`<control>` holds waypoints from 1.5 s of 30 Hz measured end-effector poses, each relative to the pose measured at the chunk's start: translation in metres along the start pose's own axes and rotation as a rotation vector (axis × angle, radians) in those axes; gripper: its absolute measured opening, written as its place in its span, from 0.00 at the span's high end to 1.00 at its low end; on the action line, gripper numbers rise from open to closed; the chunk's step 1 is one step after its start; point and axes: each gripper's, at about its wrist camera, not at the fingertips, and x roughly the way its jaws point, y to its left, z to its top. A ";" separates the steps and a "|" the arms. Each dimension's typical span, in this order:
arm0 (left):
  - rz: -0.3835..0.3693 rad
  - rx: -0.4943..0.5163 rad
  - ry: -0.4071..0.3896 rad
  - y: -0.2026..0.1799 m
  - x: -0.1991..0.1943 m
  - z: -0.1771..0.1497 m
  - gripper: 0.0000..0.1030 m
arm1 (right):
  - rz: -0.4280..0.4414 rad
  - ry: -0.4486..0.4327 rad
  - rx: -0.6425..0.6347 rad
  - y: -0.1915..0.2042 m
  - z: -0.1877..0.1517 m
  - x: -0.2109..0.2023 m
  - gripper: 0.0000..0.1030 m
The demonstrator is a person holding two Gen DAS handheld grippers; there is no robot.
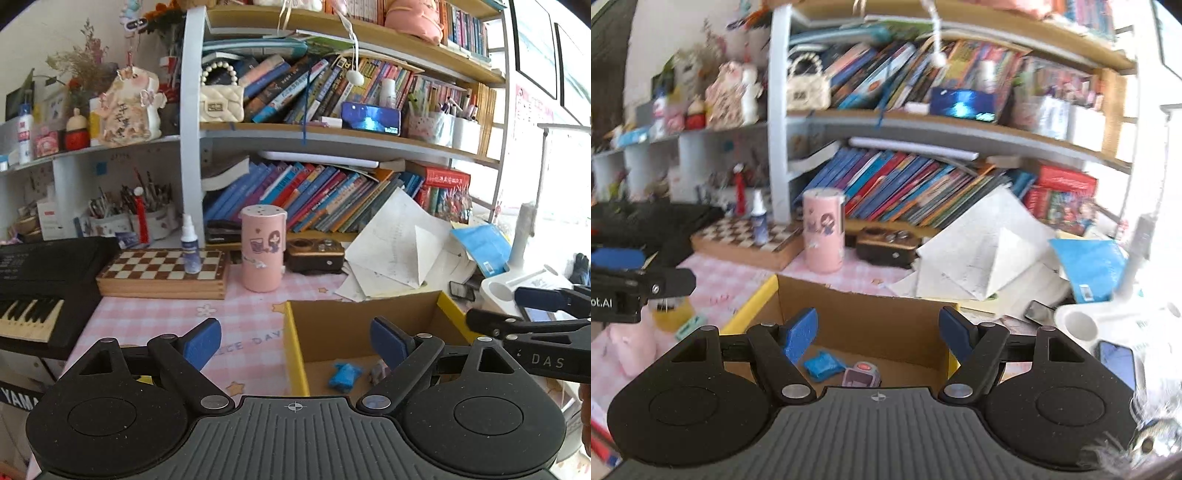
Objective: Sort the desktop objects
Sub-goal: 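Raise both open tools out of the yellow box, then move the left tool toward the pink plush pig while the right tool approaches the white plug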
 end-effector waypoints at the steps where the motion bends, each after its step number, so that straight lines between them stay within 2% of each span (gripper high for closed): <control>1: 0.002 0.000 0.001 0.003 -0.003 -0.003 0.12 | -0.018 -0.007 0.014 0.003 -0.004 -0.002 0.31; 6: 0.007 0.003 0.010 0.016 -0.021 -0.020 0.12 | -0.101 -0.019 0.084 0.025 -0.023 -0.022 0.31; 12: 0.007 -0.028 0.037 0.039 -0.043 -0.045 0.12 | -0.163 0.030 0.124 0.054 -0.052 -0.042 0.32; 19: -0.007 0.002 0.039 0.059 -0.073 -0.076 0.12 | -0.189 0.088 0.148 0.096 -0.083 -0.061 0.32; 25: 0.000 0.017 0.109 0.079 -0.087 -0.098 0.12 | -0.208 0.121 0.187 0.128 -0.099 -0.074 0.33; 34: 0.069 0.035 0.197 0.112 -0.102 -0.126 0.12 | -0.155 0.214 0.196 0.182 -0.122 -0.083 0.33; 45: 0.066 0.016 0.268 0.146 -0.118 -0.145 0.12 | -0.048 0.282 0.140 0.235 -0.130 -0.081 0.32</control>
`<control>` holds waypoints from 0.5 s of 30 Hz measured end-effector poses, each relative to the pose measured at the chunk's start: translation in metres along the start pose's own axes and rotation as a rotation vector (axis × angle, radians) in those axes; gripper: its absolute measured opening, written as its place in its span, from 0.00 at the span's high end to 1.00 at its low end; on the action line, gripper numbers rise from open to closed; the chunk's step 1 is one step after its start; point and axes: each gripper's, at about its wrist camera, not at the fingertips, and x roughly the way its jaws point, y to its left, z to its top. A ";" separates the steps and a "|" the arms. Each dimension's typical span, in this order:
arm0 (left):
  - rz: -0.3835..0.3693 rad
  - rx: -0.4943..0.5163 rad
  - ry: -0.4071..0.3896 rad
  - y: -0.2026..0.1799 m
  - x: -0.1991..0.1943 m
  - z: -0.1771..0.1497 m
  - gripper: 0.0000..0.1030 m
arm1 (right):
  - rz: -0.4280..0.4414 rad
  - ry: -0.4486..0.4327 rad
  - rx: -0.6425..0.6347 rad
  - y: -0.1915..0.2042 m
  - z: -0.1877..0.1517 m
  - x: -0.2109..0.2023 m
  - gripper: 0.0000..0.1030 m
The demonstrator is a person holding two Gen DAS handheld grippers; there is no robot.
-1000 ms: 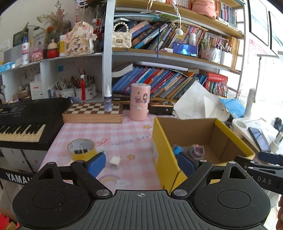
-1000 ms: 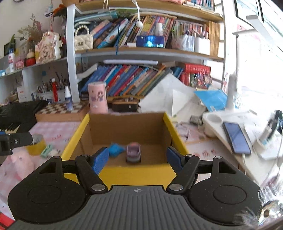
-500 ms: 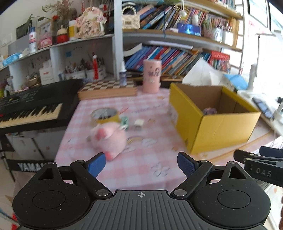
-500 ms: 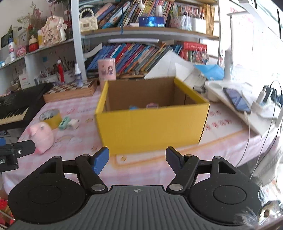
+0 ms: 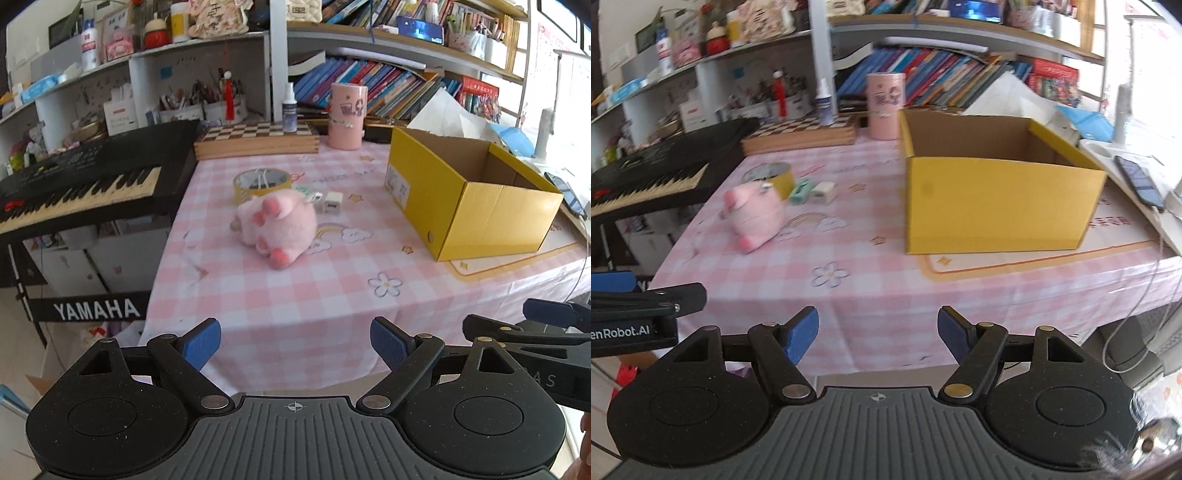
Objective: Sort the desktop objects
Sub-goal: 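Move the left tool toward the pink plush pig while the right tool approaches the white plug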
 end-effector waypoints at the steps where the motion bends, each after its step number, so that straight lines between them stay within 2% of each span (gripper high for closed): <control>1: 0.002 -0.004 -0.001 0.003 -0.001 -0.001 0.12 | 0.006 0.002 -0.006 0.004 0.000 0.000 0.32; 15: 0.011 -0.113 -0.025 0.042 -0.006 -0.005 0.12 | 0.075 -0.001 -0.151 0.050 0.008 0.003 0.35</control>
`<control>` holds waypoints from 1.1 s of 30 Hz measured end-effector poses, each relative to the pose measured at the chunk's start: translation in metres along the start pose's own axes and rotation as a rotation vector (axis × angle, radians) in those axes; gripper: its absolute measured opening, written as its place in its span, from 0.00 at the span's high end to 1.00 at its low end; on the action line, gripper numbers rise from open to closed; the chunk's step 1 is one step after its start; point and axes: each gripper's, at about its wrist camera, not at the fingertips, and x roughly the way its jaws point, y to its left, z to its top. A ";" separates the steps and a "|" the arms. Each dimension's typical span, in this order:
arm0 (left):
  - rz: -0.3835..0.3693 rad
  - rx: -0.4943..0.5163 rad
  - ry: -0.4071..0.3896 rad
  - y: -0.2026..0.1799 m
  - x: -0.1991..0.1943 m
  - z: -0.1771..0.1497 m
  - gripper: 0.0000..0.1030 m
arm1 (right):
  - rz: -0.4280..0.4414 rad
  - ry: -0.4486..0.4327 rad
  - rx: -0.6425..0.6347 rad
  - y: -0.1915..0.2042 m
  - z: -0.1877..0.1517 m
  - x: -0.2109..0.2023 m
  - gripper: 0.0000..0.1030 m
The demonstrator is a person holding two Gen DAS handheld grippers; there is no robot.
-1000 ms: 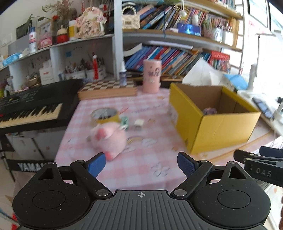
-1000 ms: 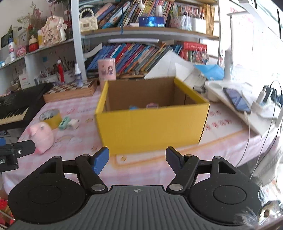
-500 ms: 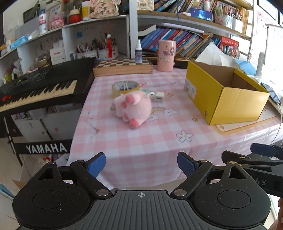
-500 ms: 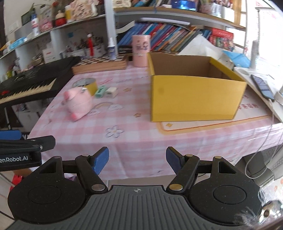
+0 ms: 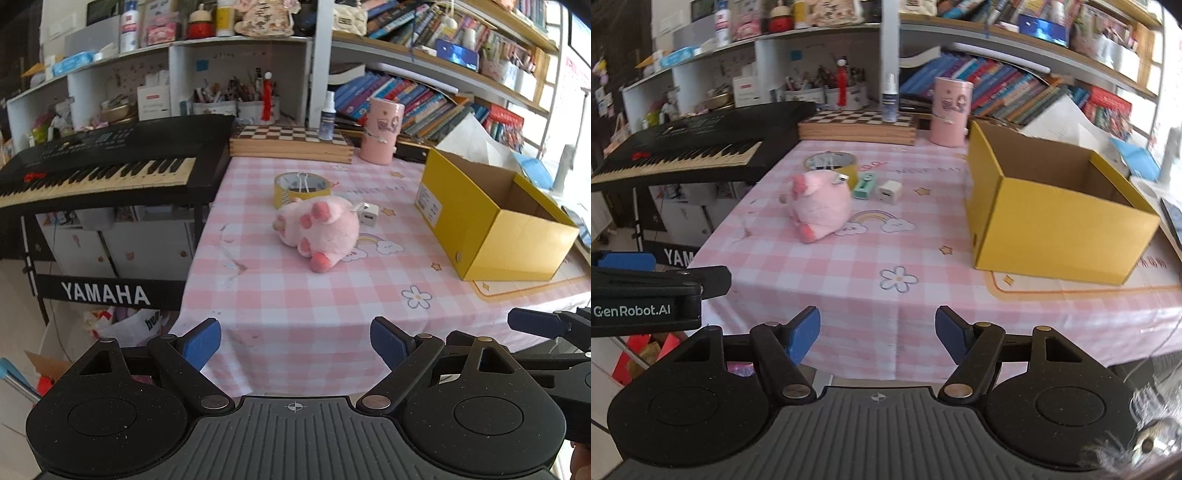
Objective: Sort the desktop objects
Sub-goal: 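Move the left tool toward the pink plush pig while the right tool approaches the white plug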
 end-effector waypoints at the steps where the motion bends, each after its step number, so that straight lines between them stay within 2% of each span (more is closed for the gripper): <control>1: 0.001 -0.003 0.002 0.001 0.000 0.000 0.12 | 0.000 0.000 -0.006 0.002 0.002 0.001 0.35; 16: 0.014 -0.009 -0.001 0.001 0.017 0.016 0.12 | 0.036 0.023 -0.041 0.001 0.015 0.023 0.38; 26: 0.043 -0.010 0.023 -0.008 0.056 0.044 0.12 | 0.028 -0.022 -0.017 -0.024 0.053 0.061 0.38; 31: 0.034 -0.014 0.061 -0.018 0.084 0.054 0.12 | 0.039 -0.025 -0.029 -0.036 0.075 0.084 0.43; 33: 0.025 -0.015 0.068 -0.023 0.096 0.056 0.12 | 0.031 -0.017 -0.043 -0.039 0.082 0.092 0.54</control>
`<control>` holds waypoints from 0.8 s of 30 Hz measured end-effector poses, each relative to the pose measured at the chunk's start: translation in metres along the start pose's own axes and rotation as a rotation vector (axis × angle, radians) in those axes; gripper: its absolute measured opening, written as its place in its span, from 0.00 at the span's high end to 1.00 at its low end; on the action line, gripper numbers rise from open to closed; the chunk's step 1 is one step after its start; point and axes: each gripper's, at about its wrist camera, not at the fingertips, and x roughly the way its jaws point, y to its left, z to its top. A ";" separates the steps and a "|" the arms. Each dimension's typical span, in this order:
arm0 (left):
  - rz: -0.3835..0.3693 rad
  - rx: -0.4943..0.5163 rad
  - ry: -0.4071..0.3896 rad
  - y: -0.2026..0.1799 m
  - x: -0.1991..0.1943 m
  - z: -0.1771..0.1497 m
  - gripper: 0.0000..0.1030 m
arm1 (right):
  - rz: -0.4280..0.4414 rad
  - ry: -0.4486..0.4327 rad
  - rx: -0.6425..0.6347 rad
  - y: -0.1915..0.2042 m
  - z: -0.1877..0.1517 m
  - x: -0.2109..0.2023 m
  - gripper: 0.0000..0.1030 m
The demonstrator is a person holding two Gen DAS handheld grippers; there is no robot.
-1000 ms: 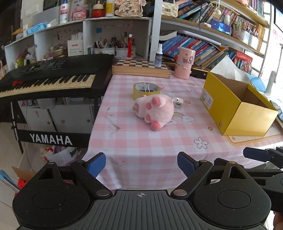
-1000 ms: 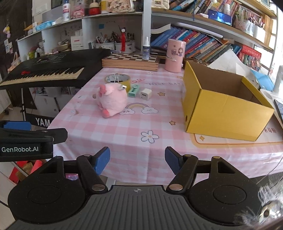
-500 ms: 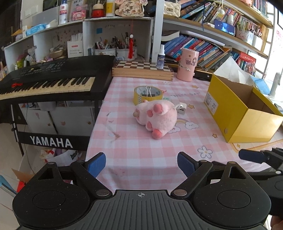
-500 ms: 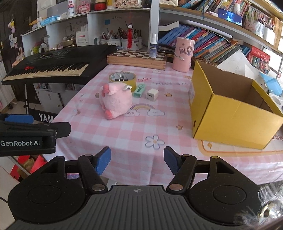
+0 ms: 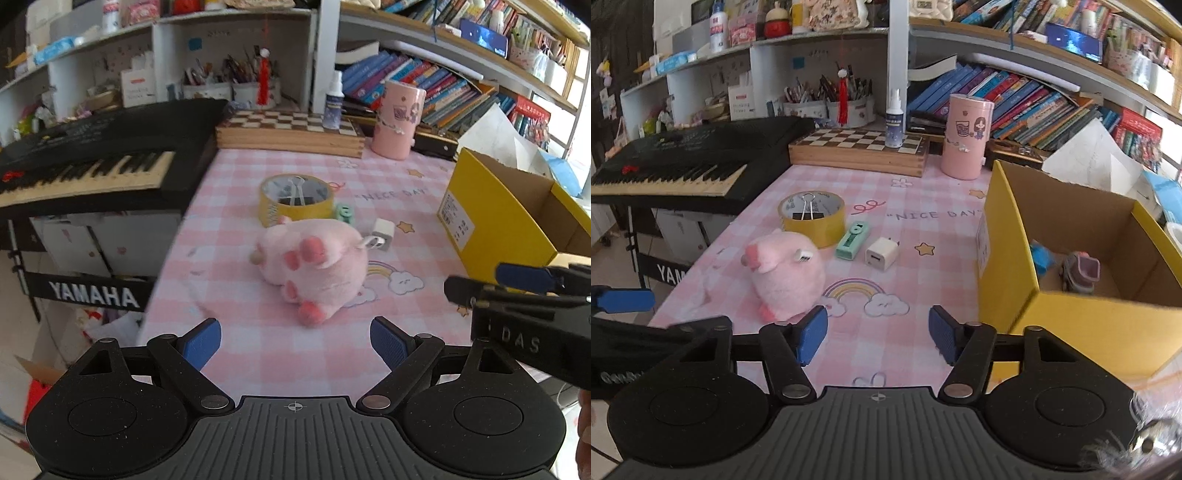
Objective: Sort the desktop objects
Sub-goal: 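Move the left tool toward the pink plush pig while the right tool approaches the white plug, then close the left tool on the pink plush pig while the right tool grasps the white plug charger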
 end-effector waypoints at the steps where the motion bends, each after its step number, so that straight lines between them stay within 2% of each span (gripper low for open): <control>1: 0.007 0.003 -0.002 -0.003 0.006 0.002 0.12 | -0.004 0.005 0.001 -0.003 0.003 0.005 0.54; 6: 0.020 0.000 -0.012 -0.014 0.030 0.011 0.12 | 0.010 0.002 0.034 -0.018 0.017 0.020 0.54; 12: 0.066 0.041 -0.016 -0.032 0.058 0.023 0.12 | 0.005 -0.047 -0.016 -0.021 0.037 0.030 0.54; 16: 0.123 0.056 0.002 -0.037 0.077 0.027 0.12 | 0.021 -0.023 -0.025 -0.021 0.047 0.045 0.54; 22: 0.143 0.068 0.010 -0.038 0.092 0.026 0.13 | 0.032 0.007 -0.037 -0.016 0.055 0.071 0.51; 24: 0.136 0.064 0.004 -0.035 0.093 0.027 0.16 | 0.029 0.032 -0.027 -0.016 0.056 0.083 0.51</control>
